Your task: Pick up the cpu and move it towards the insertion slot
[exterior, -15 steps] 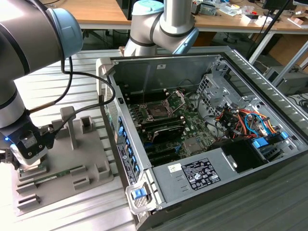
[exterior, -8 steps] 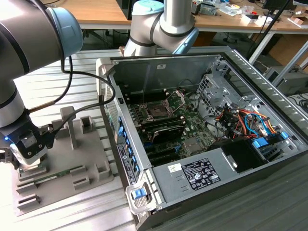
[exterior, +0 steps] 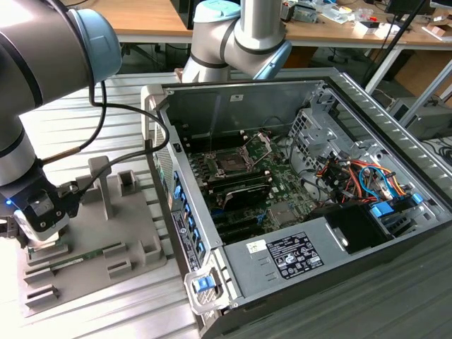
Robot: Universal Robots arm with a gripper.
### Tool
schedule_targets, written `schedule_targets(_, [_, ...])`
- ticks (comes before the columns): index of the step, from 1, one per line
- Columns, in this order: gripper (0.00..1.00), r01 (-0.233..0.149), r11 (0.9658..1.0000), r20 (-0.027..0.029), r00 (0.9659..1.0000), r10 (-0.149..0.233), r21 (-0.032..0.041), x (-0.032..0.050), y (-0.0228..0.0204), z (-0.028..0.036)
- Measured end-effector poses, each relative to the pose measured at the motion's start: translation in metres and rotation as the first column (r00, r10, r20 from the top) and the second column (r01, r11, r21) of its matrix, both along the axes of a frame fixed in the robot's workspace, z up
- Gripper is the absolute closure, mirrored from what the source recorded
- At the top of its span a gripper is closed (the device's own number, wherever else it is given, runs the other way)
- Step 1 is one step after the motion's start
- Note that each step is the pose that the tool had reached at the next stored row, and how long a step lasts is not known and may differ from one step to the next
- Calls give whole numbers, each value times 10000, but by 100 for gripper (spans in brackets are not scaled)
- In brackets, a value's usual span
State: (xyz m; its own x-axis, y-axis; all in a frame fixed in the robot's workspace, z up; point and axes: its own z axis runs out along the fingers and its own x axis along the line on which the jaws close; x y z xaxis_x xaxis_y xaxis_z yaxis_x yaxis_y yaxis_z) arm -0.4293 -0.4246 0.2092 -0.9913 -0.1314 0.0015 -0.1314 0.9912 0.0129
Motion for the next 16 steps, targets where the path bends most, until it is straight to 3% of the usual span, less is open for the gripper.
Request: schedule_targets(16, [45,0,10000,1,10000,0,0,0,0,41])
